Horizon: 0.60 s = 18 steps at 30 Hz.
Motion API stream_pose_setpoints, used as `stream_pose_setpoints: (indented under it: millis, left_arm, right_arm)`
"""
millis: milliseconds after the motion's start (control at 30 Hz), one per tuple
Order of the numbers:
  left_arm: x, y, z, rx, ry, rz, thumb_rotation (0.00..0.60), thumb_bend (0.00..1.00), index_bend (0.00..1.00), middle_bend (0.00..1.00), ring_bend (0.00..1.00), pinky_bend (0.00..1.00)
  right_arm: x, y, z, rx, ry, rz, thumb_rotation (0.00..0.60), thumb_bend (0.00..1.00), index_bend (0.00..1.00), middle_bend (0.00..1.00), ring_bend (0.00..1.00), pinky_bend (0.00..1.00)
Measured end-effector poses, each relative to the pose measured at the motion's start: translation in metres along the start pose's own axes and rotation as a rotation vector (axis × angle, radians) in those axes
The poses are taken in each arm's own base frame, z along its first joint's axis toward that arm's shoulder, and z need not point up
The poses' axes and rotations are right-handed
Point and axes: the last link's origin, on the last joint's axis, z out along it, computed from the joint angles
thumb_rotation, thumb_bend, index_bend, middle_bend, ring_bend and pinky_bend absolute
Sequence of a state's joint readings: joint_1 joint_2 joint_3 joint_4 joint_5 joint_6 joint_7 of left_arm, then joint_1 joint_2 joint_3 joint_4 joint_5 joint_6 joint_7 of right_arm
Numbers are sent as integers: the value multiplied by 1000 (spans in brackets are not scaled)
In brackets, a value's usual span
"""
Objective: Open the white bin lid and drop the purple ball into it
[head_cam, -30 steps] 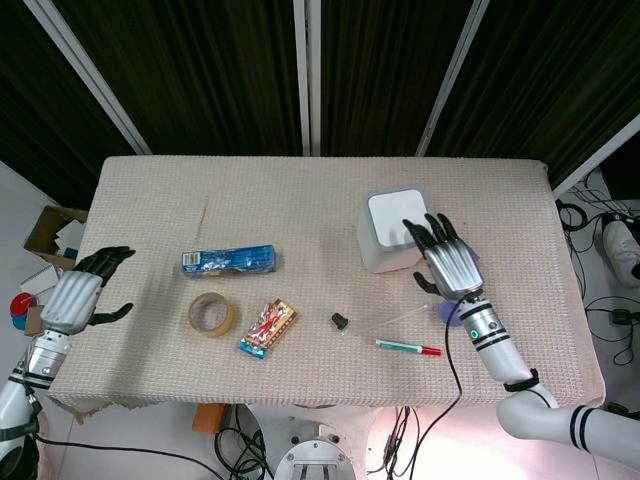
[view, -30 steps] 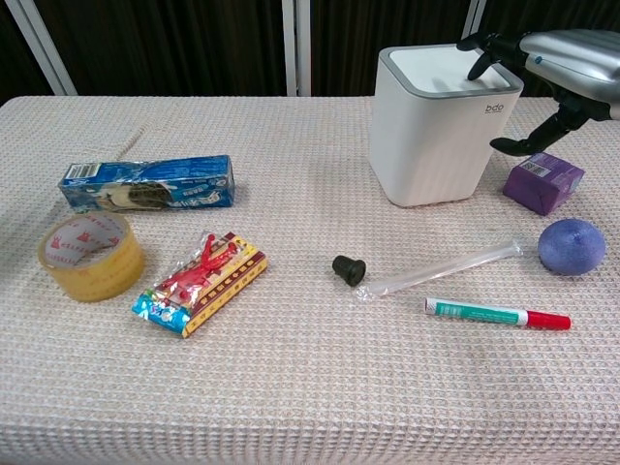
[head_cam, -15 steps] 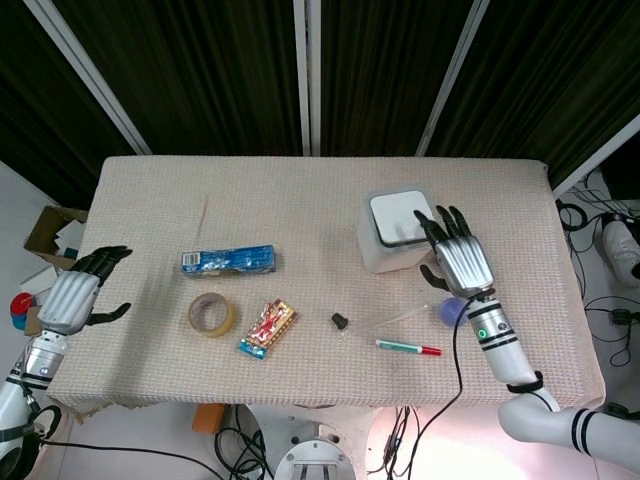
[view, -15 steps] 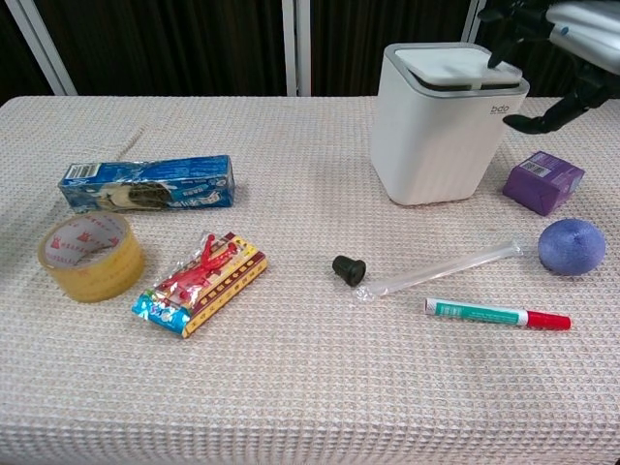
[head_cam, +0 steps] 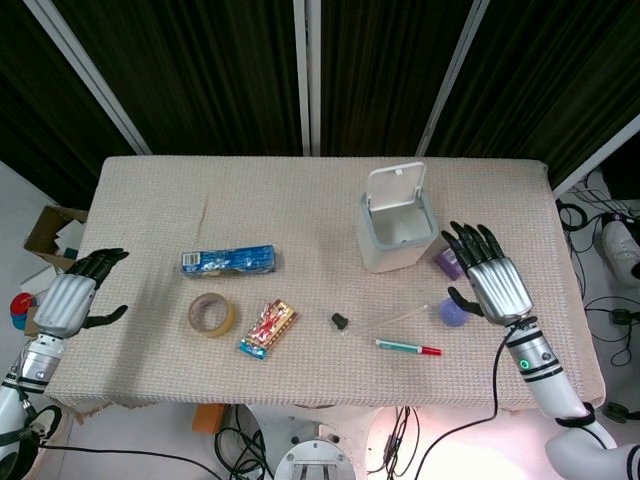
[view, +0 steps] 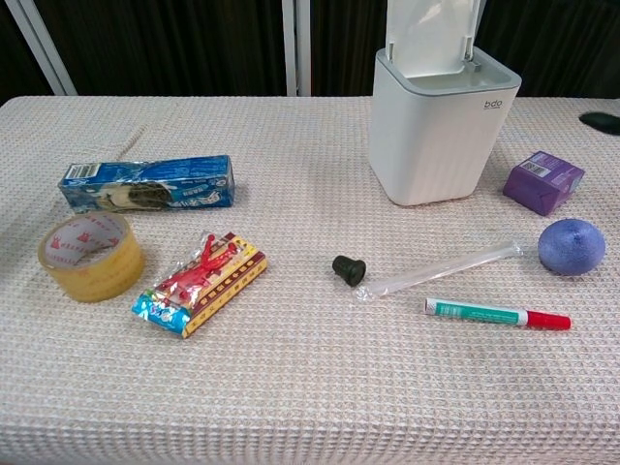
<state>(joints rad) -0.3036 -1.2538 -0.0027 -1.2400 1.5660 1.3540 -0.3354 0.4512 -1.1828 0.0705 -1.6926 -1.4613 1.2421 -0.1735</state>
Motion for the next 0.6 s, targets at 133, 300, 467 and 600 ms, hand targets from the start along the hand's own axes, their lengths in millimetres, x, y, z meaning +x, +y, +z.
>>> stream_pose_setpoints:
  millis: [133,300,467,600]
  left_arm:
    - [-3,0,0,3,-4,-10,597,225,143,129,106,226]
    - [-7,0,2,-1,-2,-10,598,226,143,129,106,225]
    - [-7,0,2,-4,3,-3,598,225,143,129,106,226]
    - [-9,-2,2,4,-1,-2,599,224,144,129,106,226]
  right_arm:
    - [-12,16,-32,-15,-214,-99,600,256,0,0,0,0]
    - [-33,18,-47,-29,-331,-127,600,258,0,0,0,6]
    - [-57,19,-46,-52,-378,-137,600,259,0,0,0,111]
    - [-74,18,-41,-72,-385,-138,600,261,0,1,0,161]
